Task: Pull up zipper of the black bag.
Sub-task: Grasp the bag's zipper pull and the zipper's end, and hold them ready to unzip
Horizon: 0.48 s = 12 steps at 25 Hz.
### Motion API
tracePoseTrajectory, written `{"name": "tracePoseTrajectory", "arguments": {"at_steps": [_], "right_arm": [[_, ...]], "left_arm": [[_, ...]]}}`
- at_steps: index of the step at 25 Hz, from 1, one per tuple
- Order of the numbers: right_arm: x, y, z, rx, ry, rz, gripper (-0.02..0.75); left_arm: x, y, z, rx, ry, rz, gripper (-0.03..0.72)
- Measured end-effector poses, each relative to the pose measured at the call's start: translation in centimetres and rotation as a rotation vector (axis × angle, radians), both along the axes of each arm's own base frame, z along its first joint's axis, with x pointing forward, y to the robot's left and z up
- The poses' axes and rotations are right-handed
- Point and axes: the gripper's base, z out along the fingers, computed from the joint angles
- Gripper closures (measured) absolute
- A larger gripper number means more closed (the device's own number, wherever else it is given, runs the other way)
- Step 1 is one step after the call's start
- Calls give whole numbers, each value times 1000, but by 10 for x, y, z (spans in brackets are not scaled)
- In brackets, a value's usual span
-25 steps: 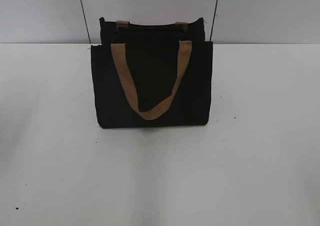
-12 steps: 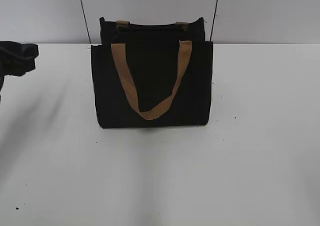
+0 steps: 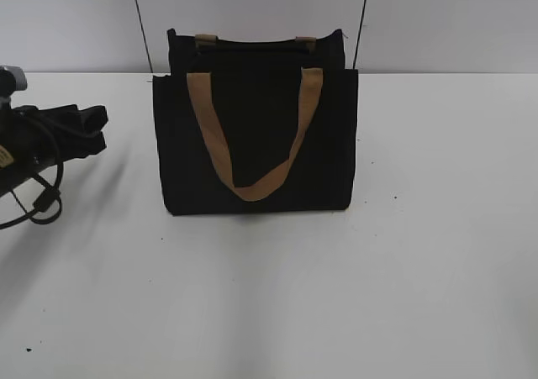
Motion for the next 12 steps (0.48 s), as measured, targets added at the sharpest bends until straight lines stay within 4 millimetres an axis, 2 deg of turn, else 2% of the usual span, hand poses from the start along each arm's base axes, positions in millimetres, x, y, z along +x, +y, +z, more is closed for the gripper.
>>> {"name": "tracePoseTrajectory", "arguments": {"at_steps": [4, 8, 12], "right_arm": [[0, 0, 0, 0, 0, 0, 345], [0, 0, 0, 0, 0, 0, 345], [0, 0, 0, 0, 0, 0, 345]], "left_arm": [[2, -12, -22, -41, -69, -51, 326], [3, -24, -48, -37, -22, -105, 328], [9, -33, -54, -25, -31, -188, 328]]}}
